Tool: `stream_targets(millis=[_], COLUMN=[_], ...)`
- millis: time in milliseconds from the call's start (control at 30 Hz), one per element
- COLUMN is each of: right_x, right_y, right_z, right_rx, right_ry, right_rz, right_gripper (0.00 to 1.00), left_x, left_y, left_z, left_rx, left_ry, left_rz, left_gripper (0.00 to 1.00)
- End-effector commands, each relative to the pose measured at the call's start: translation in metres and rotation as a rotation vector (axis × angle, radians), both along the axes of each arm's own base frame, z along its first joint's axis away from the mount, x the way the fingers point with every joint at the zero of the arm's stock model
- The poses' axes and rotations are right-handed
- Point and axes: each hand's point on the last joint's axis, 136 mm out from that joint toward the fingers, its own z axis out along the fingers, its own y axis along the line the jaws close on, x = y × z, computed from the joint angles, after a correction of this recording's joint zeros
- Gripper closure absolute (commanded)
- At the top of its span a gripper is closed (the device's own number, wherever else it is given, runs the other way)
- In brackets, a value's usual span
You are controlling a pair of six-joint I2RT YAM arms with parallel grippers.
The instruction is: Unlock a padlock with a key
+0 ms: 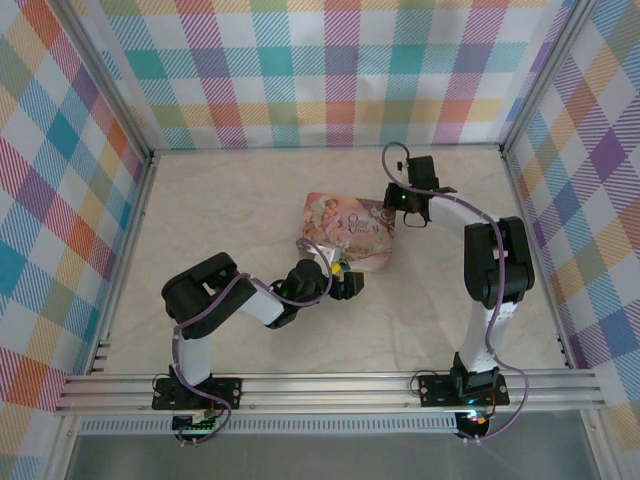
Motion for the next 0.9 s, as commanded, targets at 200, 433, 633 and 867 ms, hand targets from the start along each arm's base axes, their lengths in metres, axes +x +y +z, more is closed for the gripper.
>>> stream_targets(millis=[200, 433, 633, 867], right_x=[-0.037, -0.039, -0.040, -0.041], right_y=[0.015, 0.016, 0.017, 0.020], right_z=[-0.025, -0.024, -0.022, -0.017], right_rx=[0.013, 0.018, 0.023, 0.028], right_ry=[0.122, 0.117, 0.115, 0.102], right_rz=[0.046, 0.047, 0.048, 0.053], right_gripper=[1.00, 1.00, 1.00, 1.00], left_x=[0.006, 0.007, 0.012, 0.031], left_y=[-0.016, -0.014, -0.008, 0.010], left_z=[0.045, 0.050, 0.037, 0.017], left_rx=[-0.192, -0.259, -0.236, -0.048], left_ry=[-0.047, -0.003, 0.025, 0.023], left_rz=[-0.057, -0.071, -0.032, 0.162], left_gripper=[0.19, 0.23, 0.21, 0.15])
